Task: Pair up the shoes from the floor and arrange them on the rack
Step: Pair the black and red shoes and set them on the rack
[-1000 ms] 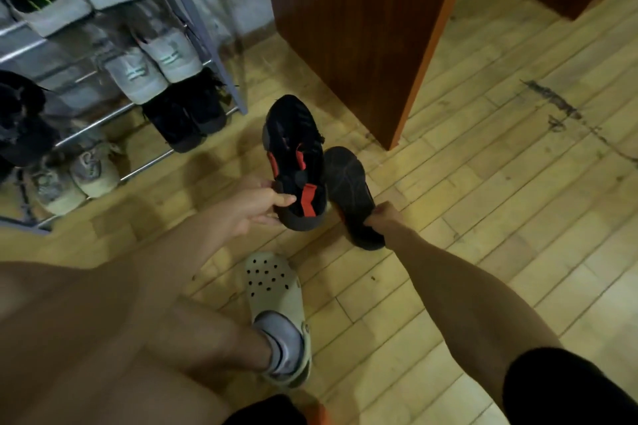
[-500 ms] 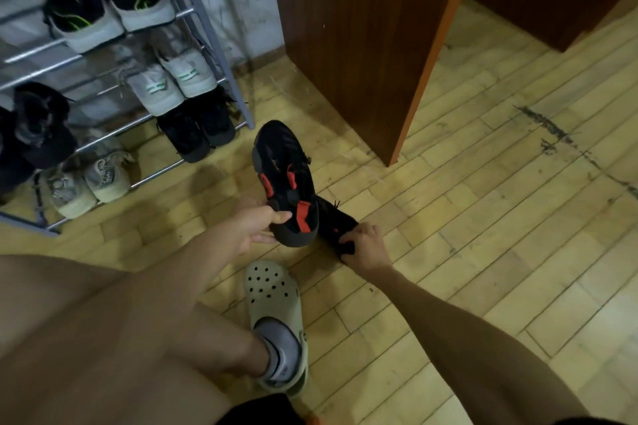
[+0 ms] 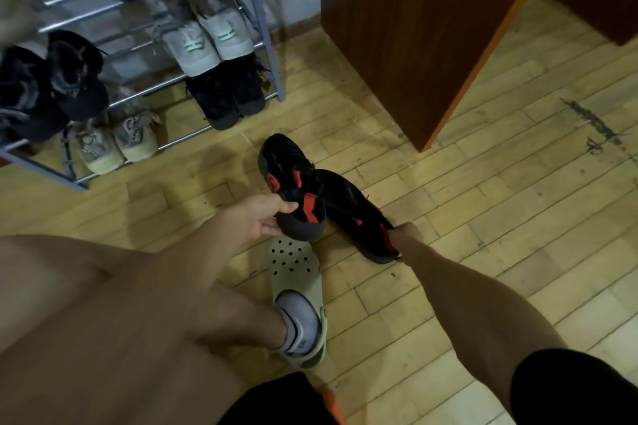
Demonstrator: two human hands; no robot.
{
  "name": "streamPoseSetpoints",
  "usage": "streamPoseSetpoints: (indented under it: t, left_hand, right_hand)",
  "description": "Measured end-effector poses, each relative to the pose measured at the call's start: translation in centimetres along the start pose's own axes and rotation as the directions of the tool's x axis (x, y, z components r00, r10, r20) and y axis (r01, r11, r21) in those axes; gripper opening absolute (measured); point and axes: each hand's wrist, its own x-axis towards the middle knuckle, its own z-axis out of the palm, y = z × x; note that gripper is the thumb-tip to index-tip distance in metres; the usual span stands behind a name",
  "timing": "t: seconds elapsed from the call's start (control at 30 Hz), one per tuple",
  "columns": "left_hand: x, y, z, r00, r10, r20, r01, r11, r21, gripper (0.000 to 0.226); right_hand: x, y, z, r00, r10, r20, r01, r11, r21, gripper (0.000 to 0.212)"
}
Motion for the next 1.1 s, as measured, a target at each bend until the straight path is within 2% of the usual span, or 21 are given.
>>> streamPoseSetpoints:
  t: [0.07,0.17,0.27,0.37,0.47,0.6,0.7,0.77,0.87,1.03,1.1]
  left_hand:
    - [0.1,0.1,0.0,1.000,0.000,0.004,0.000,1.000,0.002,0.041]
    - [0.2,0.3,-0.3,1.000,-0.022,0.007,0.022,0.999,0.030,0.042]
    - [0.1,0.7,-0.6,1.000,-0.018,0.011,0.017,0.999,0.039,0.049]
    - [-1.0,1.4,-1.0,1.000,0.006,0.028,-0.007,1.000,0.028,0.048]
    - [-3.1,2.4,-1.6,0.999,0.043,0.020,-0.044,0.999,0.020,0.042]
    - [-6.0,3.8,-3.0,0.987,0.161,0.014,-0.161,0.987,0.021,0.035]
    - [-8.6,5.5,-4.6,0.966,0.259,-0.023,-0.259,0.966,0.001,0.032]
    - [-10.7,7.3,-5.9,0.946,0.319,-0.063,-0.321,0.947,-0.026,0.035]
    - [-14.5,10.4,-7.5,0.910,0.403,-0.097,-0.408,0.912,-0.045,0.028]
    - [-19.6,15.5,-11.0,0.835,0.520,-0.181,-0.537,0.842,-0.055,0.032]
    - [-21.2,17.5,-12.7,0.797,0.564,-0.215,-0.589,0.805,-0.071,0.030]
  right_hand:
    - [-0.1,0.2,0.1,0.999,0.016,0.039,-0.014,0.999,-0.053,0.030]
    - [-0.6,0.4,-0.5,0.977,0.053,0.205,-0.045,0.998,-0.042,0.022]
    - [-1.3,-0.1,-1.0,0.959,0.017,0.283,0.000,0.998,-0.061,0.035]
    - [-2.7,-1.7,-1.8,0.973,-0.102,0.205,0.130,0.983,-0.127,0.037]
    - [-4.7,-3.5,-3.3,0.959,-0.207,0.191,0.230,0.967,-0.105,0.034]
    - [-8.2,-5.9,-5.6,0.927,-0.313,0.207,0.303,0.950,0.078,0.036]
    - [-11.0,-9.0,-7.5,0.896,-0.383,0.227,0.330,0.914,0.237,0.047]
    - [-13.3,-11.9,-8.6,0.866,-0.449,0.219,0.378,0.876,0.300,0.051]
    - [-17.5,-16.6,-10.1,0.828,-0.551,0.107,0.483,0.797,0.361,0.042]
    - [-22.6,-24.3,-12.3,0.758,-0.651,-0.041,0.607,0.681,0.411,0.050]
    - [-24.2,-27.4,-12.9,0.710,-0.701,-0.073,0.659,0.623,0.421,0.043]
